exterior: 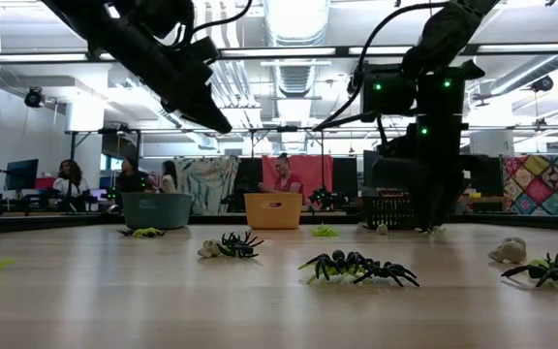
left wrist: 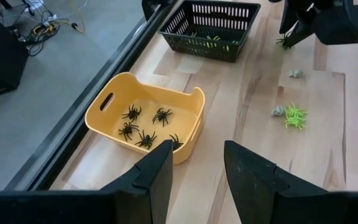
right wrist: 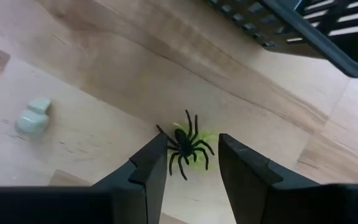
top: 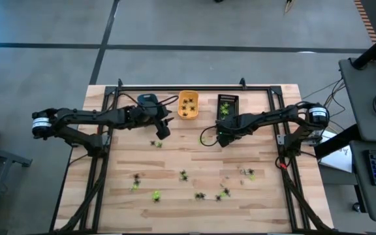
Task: Sort Halloween decoration
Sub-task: Put the black spider toy into the orange bin
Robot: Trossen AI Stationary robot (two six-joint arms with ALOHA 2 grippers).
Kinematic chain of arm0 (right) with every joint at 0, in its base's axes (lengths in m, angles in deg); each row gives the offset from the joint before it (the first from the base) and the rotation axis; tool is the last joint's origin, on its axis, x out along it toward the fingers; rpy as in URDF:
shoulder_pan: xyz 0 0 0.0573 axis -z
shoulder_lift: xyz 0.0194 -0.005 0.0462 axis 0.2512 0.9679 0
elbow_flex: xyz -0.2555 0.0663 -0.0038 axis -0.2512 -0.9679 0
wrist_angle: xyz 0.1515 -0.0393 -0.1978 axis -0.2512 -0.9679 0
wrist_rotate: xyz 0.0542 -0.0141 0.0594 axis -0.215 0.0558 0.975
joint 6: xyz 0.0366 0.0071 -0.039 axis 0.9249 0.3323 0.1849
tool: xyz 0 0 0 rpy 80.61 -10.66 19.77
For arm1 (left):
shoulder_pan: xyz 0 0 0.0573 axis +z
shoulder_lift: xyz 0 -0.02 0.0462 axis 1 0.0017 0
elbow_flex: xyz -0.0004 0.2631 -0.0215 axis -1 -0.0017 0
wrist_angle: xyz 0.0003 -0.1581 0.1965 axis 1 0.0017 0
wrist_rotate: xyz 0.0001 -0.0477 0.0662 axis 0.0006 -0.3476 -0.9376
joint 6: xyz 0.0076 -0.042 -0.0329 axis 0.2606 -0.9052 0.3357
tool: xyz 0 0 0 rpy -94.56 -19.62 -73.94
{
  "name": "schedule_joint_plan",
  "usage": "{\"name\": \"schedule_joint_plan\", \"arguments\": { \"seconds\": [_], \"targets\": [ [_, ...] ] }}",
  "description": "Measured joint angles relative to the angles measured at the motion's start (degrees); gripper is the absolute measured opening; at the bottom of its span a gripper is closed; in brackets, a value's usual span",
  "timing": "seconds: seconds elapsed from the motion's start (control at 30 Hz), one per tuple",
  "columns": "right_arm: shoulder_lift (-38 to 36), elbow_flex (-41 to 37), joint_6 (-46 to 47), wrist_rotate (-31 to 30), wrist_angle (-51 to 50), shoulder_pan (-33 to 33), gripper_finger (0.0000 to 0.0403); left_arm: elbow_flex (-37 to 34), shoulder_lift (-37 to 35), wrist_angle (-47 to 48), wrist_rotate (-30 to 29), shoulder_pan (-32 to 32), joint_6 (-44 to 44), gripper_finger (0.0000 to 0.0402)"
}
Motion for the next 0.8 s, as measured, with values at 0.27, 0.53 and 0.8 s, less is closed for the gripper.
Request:
{"name": "schedule_joint_plan", "arguments": {
  "seconds": [0.27, 0.53, 0.8],
  "targets": [
    [0.0, -0.4, -0.2, 0.2, 0.1, 0.0, 0.0132, 0.0, 0.0, -0.4, 0.0, 0.0, 0.0, 0.0127],
    [0.0, -0.4, -1.3, 0.2, 1.6, 0.0, 0.0121, 0.0, 0.0, -0.8, 0.0, 0.0, 0.0, 0.0127],
    [0.0, -0.4, -3.9, 0.2, 3.8, 0.0, 0.0024, 0.0, 0.0, -1.4, 0.0, 0.0, 0.0, 0.0127]
  ]
}}
